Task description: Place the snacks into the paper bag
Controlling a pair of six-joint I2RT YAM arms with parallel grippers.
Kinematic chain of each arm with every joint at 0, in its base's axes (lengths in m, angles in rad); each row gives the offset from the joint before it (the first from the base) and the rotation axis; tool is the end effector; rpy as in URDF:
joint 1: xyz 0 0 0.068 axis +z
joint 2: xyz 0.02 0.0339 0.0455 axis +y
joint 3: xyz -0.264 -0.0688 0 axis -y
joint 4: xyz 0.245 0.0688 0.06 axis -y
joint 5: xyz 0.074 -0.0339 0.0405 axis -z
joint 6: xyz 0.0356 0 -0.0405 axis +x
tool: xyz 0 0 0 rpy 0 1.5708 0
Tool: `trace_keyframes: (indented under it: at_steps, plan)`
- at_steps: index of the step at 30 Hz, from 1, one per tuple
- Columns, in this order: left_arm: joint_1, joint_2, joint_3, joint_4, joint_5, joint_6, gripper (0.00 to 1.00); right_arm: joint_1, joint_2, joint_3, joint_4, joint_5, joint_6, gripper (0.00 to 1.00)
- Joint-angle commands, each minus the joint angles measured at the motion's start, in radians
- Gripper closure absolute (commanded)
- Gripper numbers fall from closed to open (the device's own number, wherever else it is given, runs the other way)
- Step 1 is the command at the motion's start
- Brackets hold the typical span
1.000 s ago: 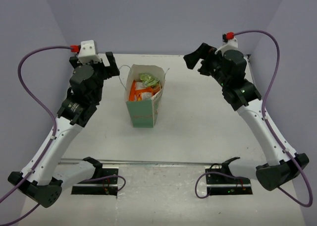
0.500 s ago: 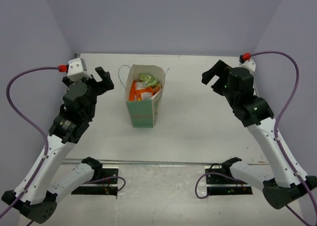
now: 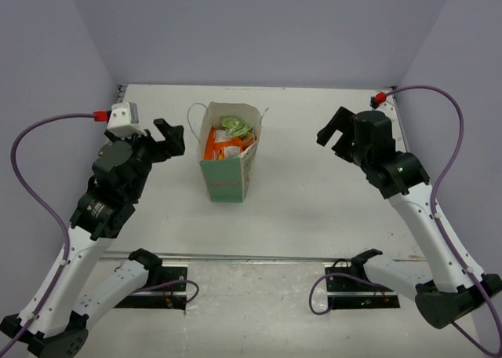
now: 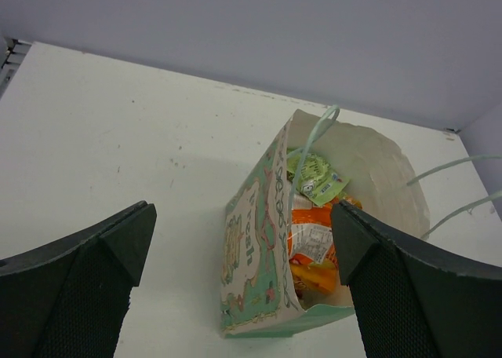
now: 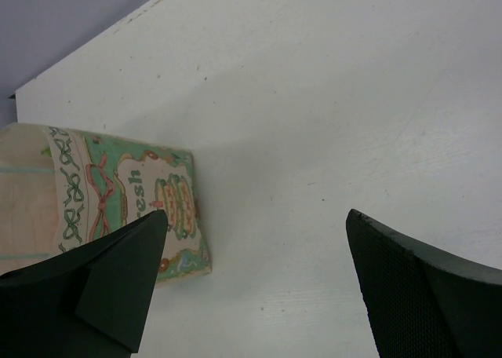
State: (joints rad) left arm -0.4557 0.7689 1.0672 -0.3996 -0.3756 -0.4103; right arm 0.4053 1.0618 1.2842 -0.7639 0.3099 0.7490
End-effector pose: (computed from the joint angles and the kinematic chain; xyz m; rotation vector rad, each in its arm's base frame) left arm 0.1435 -0.0558 0.4156 -0.2461 1.6581 -0.3413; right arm 0.1969 0.0726 0.4010 0.5412 2.0349 0.3726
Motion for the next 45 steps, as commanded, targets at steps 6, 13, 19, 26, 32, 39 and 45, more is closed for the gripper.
trace_keyframes:
  at_steps: [6, 13, 19, 26, 32, 39, 45]
  plan:
    - [0.0, -0.019, -0.001, -0.034, -0.017, 0.004, 0.0, 0.0, 0.012, 0.007, 0.014, -0.028, 0.007, 0.01]
    - [0.0, 0.013, 0.05, -0.056, -0.046, 0.039, 0.0, 0.001, 0.044, 0.027, 0.02, -0.054, 0.016, 0.01]
    - [0.002, 0.015, 0.047, -0.061, -0.029, 0.025, 0.0, 0.001, 0.052, 0.04, 0.028, -0.064, -0.002, 0.01]
    - [0.0, 0.023, 0.054, -0.056, -0.043, 0.015, 0.0, 0.003, 0.072, 0.072, 0.006, -0.074, -0.036, 0.01]
    - [0.0, 0.007, 0.043, -0.062, -0.071, 0.013, 0.0, 0.001, 0.101, 0.102, -0.028, -0.083, -0.043, 0.01]
    - [0.0, 0.012, 0.046, -0.064, -0.074, 0.033, 0.0, 0.001, 0.112, 0.104, -0.014, -0.074, -0.04, 0.01]
    - [0.0, 0.035, 0.063, -0.058, -0.069, 0.057, 0.0, 0.001, 0.121, 0.112, 0.0, -0.078, -0.04, 0.01]
